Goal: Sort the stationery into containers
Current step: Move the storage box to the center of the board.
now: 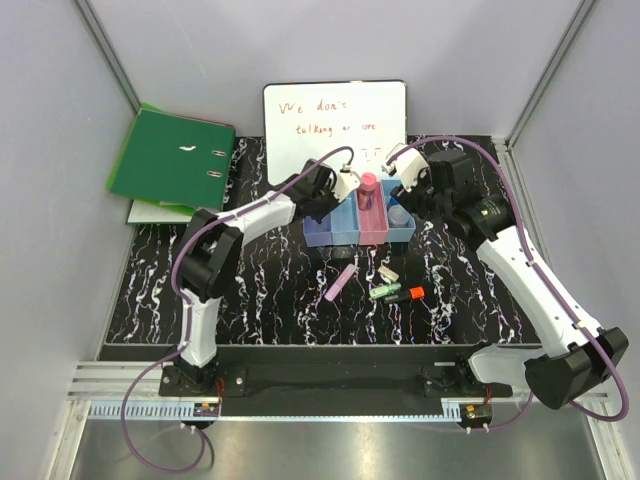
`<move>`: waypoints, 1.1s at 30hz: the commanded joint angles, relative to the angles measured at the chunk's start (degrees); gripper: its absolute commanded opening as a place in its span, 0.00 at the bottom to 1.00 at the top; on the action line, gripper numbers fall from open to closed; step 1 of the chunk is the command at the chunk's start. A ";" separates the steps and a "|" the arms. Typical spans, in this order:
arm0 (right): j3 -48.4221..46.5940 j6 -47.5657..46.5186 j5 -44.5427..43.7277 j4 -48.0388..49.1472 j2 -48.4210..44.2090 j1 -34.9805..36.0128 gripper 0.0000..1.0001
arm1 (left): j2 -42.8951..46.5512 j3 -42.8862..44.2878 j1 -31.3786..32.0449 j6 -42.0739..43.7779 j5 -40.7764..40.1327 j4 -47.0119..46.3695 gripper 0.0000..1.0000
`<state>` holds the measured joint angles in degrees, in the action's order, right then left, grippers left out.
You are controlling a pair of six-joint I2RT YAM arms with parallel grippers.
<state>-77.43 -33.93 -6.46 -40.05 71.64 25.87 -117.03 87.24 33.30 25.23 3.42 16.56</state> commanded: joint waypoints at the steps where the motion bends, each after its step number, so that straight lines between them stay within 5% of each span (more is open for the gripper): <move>1: 0.35 1.06 -0.49 2.52 -1.59 -0.03 0.59 | -0.92 3.46 1.42 0.17 1.06 -2.41 0.00; 18: 0.35 1.24 -0.57 2.61 -2.20 -0.03 0.59 | -2.15 4.87 1.33 1.31 -3.33 -3.20 0.00; 28: 1.66 0.62 -1.01 2.61 -4.31 -0.03 0.59 | 15.75 -6.90 1.59 0.78 -4.30 -2.15 0.00; 33: 3.16 -0.17 -1.36 2.35 -5.45 -0.03 0.61 | 24.82 -11.21 4.40 0.69 0.08 6.45 0.04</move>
<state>-75.18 -33.41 -6.59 -39.66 68.10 25.87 -100.29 77.76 35.05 26.02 -0.01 18.09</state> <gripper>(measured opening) 0.597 0.005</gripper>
